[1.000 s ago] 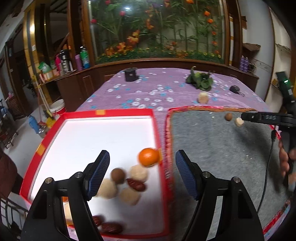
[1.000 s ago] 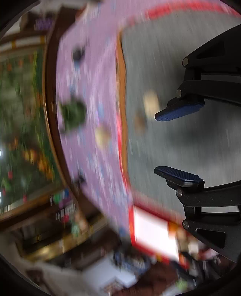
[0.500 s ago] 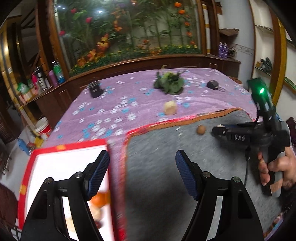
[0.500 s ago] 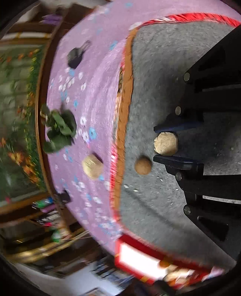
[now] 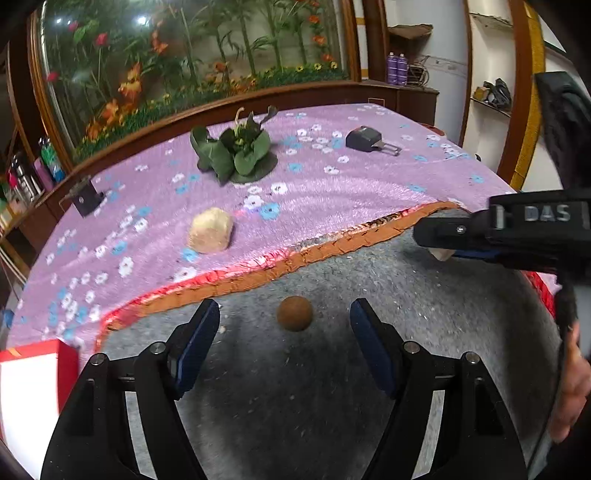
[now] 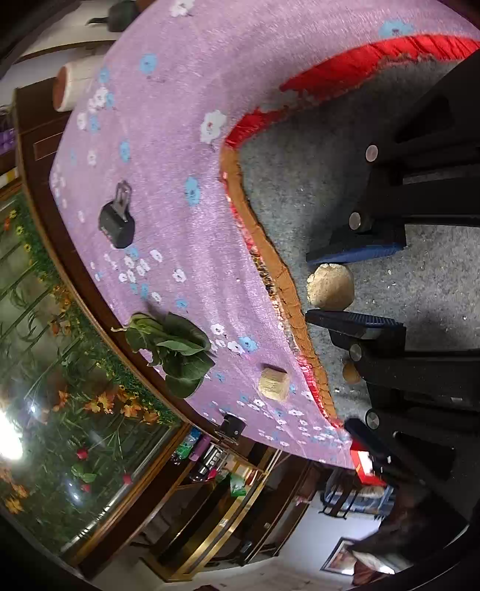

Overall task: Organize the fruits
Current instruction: 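Grasp a brown ball with the left tool while the right tool grasps a beige pastry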

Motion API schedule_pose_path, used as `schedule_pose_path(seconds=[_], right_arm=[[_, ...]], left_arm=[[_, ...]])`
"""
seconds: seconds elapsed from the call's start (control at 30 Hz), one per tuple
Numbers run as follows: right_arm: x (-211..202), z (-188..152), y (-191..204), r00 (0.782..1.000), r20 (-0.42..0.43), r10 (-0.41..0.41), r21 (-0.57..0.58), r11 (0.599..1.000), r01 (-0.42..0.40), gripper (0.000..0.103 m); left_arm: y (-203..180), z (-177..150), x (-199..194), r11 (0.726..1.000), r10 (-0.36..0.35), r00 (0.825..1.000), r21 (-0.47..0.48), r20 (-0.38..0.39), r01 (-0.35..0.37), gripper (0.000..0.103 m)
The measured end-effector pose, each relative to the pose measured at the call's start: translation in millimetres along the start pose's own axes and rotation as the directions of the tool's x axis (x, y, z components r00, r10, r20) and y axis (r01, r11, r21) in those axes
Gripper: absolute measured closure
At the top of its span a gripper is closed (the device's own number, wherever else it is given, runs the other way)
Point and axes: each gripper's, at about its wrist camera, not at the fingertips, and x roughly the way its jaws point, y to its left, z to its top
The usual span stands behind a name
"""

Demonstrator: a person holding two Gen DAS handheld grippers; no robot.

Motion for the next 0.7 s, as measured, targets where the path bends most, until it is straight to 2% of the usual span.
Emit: schedule_pose_path(seconds=[0.07,0.13,0.3,0.47,0.7], right_arm=[[0,0,1,1.0,0.002,-0.006,-0.007,1.0,0.006,0.078],[2,0,4,1.0,0.0,-0.001,-0.01,1.0,0.001,0.078],[7,-1,6,1.0,0.0,-0.012,-0.023,1.0,0.012,0.078],[6,-3,11,1.0,0.015,-0.019,-0.06,0.998,0.02,0.078],[0,-9,28,0.997,0.071,-0.003,-0.156,0.988,0.014,0.078]], left_arm=[[-1,-1,7,1.0,0.018,1.0,0.001,-0.02,-0.018,0.038],[1,0,16,1.0,0.013,0.999,-0.016,-0.046,-0.013,0.058],[3,-1,18,0.998,-0.029,0.998,-0.048,-0.059,0.026,0.085],[8,-7,3,0.996,-0.014,0.999,-0.085,-0.041,0.01,0.085],[26,-22,-60,0.991,0.073,0.995,-0.115,0.074,-0.064,0.085]])
